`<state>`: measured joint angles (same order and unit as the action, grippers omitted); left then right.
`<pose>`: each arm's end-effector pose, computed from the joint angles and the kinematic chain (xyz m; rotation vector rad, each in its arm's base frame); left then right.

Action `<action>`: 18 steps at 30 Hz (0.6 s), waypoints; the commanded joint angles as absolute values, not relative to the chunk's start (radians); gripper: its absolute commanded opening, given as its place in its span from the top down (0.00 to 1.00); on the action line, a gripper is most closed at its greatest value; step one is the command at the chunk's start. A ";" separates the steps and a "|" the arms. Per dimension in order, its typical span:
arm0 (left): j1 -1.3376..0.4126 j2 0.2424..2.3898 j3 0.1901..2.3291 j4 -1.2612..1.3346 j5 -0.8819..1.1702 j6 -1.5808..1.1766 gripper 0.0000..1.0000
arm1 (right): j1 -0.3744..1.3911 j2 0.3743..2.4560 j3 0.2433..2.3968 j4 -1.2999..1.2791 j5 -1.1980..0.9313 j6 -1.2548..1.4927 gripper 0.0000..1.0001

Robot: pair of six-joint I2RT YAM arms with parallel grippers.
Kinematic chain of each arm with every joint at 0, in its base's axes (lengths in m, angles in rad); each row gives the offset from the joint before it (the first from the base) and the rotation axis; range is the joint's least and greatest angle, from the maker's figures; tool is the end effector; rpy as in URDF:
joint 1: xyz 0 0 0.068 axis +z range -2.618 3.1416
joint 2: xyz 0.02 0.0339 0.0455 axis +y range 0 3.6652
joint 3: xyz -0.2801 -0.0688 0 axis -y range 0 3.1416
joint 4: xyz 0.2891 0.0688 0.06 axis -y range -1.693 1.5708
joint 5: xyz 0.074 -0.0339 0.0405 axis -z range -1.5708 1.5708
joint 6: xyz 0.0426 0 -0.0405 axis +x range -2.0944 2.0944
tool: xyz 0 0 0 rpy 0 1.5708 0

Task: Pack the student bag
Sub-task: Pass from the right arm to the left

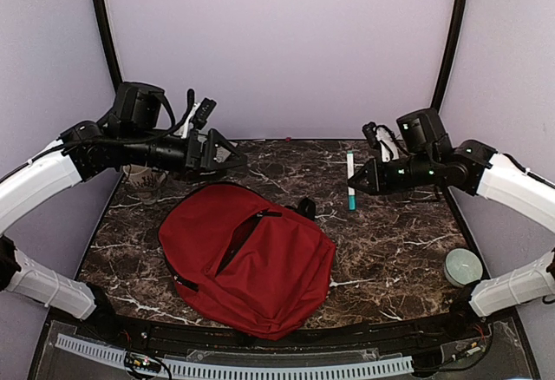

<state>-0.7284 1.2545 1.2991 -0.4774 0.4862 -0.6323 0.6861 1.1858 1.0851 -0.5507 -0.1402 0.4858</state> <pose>0.2258 -0.2281 0.4057 0.4529 2.1743 -1.3054 0.2290 0.1952 0.3333 -0.3140 2.3138 0.7754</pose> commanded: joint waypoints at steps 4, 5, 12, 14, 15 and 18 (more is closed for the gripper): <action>-0.724 1.139 1.276 -0.457 0.388 -0.611 0.01 | 0.733 1.248 1.248 -0.562 -0.222 0.373 1.00; -0.724 1.132 1.272 -0.462 0.378 -0.607 0.01 | 0.743 1.258 1.263 -0.563 -0.223 0.368 1.00; -0.722 1.125 1.293 -0.484 0.411 -0.567 0.02 | 0.810 1.301 1.302 -0.501 -0.374 0.314 1.00; -0.722 1.132 1.309 -0.497 0.445 -0.550 0.04 | 0.829 1.300 1.293 -0.475 -0.410 0.286 1.00; -0.722 1.137 1.315 -0.502 0.461 -0.546 0.05 | 0.839 1.299 1.287 -0.464 -0.423 0.272 1.00; -0.721 1.154 1.323 -0.516 0.482 -0.548 0.09 | 0.864 1.300 1.272 -0.447 -0.450 0.224 1.00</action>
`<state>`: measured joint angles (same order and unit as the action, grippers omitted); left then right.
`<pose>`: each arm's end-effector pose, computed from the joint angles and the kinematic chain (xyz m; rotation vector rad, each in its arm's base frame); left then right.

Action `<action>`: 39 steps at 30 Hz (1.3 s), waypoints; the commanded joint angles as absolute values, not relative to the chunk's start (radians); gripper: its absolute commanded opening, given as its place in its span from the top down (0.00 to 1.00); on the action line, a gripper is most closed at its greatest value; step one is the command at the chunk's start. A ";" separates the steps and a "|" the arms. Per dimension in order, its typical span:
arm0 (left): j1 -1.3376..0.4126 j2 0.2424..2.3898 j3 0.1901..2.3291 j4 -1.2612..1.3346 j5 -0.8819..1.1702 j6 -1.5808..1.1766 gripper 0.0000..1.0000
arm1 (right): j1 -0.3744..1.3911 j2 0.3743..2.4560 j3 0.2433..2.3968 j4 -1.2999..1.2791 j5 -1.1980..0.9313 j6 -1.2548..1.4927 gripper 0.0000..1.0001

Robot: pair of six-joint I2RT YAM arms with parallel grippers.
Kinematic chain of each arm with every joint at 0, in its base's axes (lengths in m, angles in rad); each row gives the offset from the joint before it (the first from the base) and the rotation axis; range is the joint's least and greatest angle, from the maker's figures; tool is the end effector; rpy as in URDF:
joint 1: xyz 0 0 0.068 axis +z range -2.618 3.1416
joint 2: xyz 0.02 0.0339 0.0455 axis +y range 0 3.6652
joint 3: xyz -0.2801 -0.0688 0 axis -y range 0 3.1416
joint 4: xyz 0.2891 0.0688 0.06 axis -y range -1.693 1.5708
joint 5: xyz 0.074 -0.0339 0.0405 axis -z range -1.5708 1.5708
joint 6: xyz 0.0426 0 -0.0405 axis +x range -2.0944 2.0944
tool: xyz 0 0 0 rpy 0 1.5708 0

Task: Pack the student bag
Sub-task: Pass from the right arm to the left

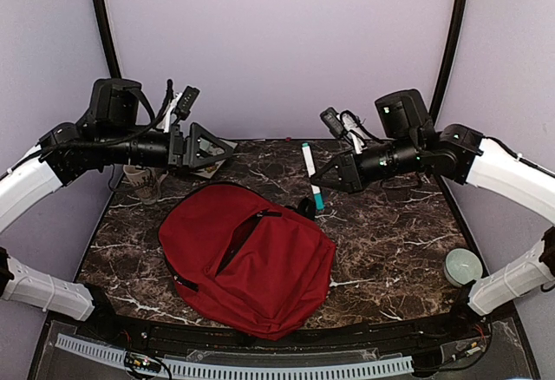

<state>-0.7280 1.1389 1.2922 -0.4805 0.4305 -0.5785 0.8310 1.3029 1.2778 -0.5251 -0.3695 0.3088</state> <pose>0.2017 -0.2036 0.4351 0.4758 2.0306 -1.2552 0.2133 0.2566 0.3769 -0.8107 2.1195 1.0367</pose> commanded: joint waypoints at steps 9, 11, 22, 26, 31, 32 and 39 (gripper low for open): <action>-0.725 1.182 1.260 -0.385 0.620 -0.640 0.22 | 0.981 1.350 1.295 -0.454 -0.438 0.144 1.00; -0.727 1.185 1.249 -0.363 0.652 -0.650 0.25 | 1.005 1.371 1.306 -0.465 -0.433 0.125 1.00; -0.786 1.233 1.238 -0.394 0.725 -0.625 0.36 | 1.066 1.488 1.416 -0.522 -0.411 0.081 1.00; -0.794 1.230 1.219 -0.419 0.699 -0.612 0.43 | 1.080 1.505 1.438 -0.528 -0.406 0.083 1.00; -0.795 1.230 1.202 -0.413 0.686 -0.608 0.52 | 1.101 1.524 1.460 -0.537 -0.394 0.082 1.00; -0.796 1.232 1.200 -0.407 0.688 -0.609 0.53 | 1.105 1.527 1.462 -0.538 -0.392 0.084 1.00; -0.799 1.243 1.199 -0.402 0.731 -0.606 0.86 | 1.121 1.546 1.481 -0.549 -0.354 0.088 1.00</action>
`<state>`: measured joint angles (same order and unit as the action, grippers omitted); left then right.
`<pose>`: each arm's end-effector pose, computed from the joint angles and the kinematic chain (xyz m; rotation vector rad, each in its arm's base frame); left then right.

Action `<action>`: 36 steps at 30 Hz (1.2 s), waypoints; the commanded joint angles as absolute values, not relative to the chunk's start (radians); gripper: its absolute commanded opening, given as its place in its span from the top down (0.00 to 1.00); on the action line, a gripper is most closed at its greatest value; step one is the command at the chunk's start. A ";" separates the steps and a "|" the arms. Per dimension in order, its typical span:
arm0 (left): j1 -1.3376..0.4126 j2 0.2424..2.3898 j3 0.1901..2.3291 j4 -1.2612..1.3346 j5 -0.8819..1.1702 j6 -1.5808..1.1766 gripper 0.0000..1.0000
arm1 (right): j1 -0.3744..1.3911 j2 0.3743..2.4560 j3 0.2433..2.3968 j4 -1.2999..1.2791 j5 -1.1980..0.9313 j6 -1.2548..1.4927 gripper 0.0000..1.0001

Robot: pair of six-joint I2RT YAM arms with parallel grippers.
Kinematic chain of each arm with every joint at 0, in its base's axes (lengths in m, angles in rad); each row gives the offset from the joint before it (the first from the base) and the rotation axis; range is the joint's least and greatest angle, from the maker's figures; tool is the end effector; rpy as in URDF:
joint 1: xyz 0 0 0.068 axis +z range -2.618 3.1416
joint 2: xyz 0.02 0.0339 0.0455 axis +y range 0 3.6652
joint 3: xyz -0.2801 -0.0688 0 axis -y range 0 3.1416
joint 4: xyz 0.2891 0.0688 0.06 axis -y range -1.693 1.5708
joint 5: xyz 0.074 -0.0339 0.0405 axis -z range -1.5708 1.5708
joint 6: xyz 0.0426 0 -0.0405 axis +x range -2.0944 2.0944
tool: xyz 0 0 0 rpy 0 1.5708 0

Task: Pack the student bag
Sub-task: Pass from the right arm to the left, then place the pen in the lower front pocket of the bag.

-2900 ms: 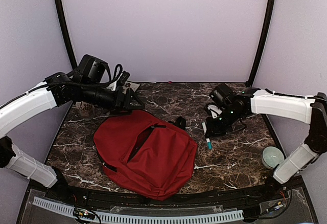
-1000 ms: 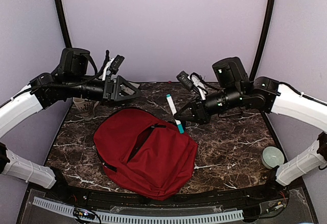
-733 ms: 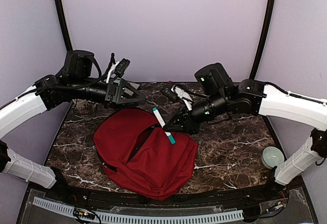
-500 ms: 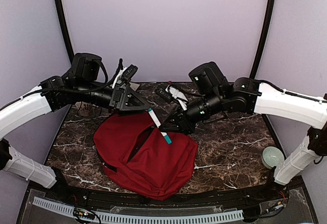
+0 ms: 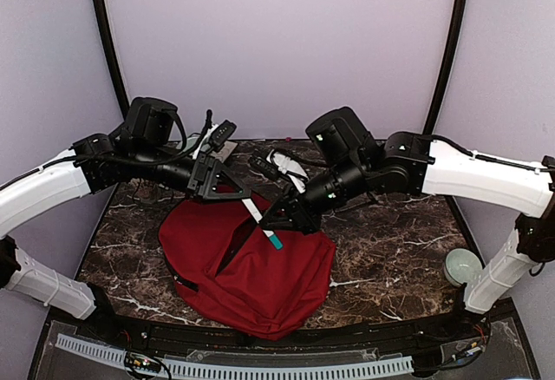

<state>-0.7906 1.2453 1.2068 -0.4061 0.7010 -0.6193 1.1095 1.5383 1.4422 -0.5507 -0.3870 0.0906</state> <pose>0.2040 -0.2452 0.3819 0.7028 2.1754 -1.5315 0.1614 0.3608 0.3571 -1.3605 1.9603 1.0518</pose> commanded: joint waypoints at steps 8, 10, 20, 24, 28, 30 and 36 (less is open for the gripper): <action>-0.803 1.191 1.149 -0.400 0.698 -0.633 1.00 | 1.127 1.539 1.457 -0.508 -0.290 0.141 1.00; -0.802 1.182 1.144 -0.406 0.683 -0.638 1.00 | 1.129 1.529 1.442 -0.489 -0.267 0.161 0.96; -0.799 1.168 1.208 -0.573 0.527 -0.605 1.00 | 1.122 1.536 1.465 -0.590 -0.076 0.283 0.43; -0.791 1.162 1.235 -0.656 0.458 -0.594 1.00 | 1.099 1.500 1.426 -0.592 -0.002 0.342 0.14; -0.772 1.154 1.241 -0.709 0.398 -0.595 1.00 | 1.046 1.430 1.351 -0.554 0.029 0.400 0.00; -0.764 1.157 1.243 -0.732 0.370 -0.593 1.00 | 1.010 1.395 1.314 -0.532 0.034 0.429 0.00; -0.756 1.188 1.267 -0.774 0.289 -0.585 1.00 | 0.949 1.340 1.249 -0.508 0.030 0.479 0.00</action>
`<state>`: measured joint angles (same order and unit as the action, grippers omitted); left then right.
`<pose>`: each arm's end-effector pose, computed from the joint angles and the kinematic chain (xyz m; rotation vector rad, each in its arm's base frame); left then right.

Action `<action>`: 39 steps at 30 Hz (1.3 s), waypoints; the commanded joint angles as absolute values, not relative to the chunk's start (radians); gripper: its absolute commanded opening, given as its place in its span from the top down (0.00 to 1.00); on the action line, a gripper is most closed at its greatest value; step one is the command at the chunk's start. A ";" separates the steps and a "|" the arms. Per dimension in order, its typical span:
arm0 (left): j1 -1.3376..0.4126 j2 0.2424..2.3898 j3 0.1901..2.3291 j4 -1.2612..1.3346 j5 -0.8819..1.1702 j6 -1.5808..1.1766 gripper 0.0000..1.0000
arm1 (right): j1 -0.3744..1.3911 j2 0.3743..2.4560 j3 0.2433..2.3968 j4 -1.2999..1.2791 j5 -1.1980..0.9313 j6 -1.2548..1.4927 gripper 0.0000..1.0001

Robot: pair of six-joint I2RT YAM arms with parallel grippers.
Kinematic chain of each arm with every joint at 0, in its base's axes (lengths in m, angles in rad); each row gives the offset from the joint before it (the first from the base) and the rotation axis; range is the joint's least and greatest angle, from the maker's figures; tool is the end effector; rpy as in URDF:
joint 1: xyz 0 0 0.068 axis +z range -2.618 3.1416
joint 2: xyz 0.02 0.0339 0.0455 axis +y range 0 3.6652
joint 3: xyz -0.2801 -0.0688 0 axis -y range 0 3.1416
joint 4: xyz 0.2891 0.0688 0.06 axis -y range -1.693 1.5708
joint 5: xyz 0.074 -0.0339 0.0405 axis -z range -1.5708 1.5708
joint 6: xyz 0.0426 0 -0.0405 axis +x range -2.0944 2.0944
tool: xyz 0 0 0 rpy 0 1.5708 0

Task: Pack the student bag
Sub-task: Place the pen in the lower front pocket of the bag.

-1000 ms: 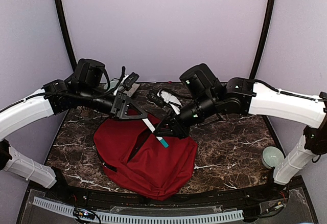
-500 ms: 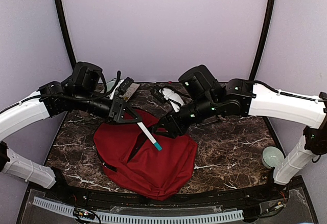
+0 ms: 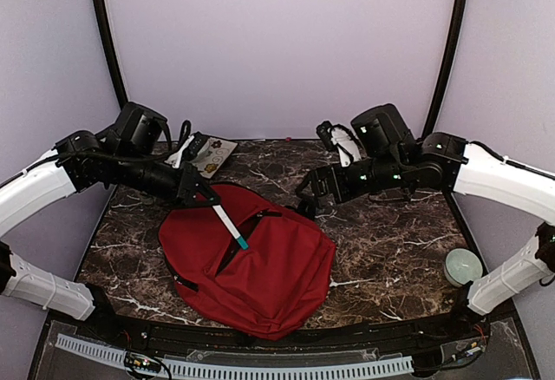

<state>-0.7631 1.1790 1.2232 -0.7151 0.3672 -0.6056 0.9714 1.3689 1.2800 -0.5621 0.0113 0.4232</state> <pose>0.1978 -0.2103 0.3744 0.4100 2.4143 -1.0957 0.1978 0.2886 0.3514 -0.6240 2.2432 0.7305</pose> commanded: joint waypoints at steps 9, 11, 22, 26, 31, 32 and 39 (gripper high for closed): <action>-0.755 1.217 1.299 -0.821 0.194 -0.570 1.00 | 0.937 1.352 1.229 -0.499 0.001 0.503 0.03; -0.755 1.216 1.289 -0.816 0.198 -0.571 1.00 | 0.937 1.355 1.227 -0.492 -0.004 0.506 0.03; -0.756 1.196 1.208 -0.759 0.218 -0.618 1.00 | 0.933 1.365 1.226 -0.487 -0.025 0.497 0.04; -0.755 1.188 1.172 -0.726 0.237 -0.643 1.00 | 0.931 1.366 1.219 -0.487 -0.032 0.497 0.05; -0.755 1.179 1.136 -0.684 0.256 -0.673 1.00 | 0.927 1.367 1.215 -0.488 -0.038 0.497 0.05; -0.755 1.177 1.130 -0.675 0.259 -0.679 1.00 | 0.924 1.367 1.214 -0.488 -0.038 0.497 0.05; -0.755 1.167 1.034 -0.571 0.314 -0.753 1.00 | 0.920 1.373 1.198 -0.486 -0.052 0.498 0.05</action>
<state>-0.7601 1.1946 1.0878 -0.6491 0.2726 -0.6983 0.9287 1.3643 1.2137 -0.5156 -0.0349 0.4957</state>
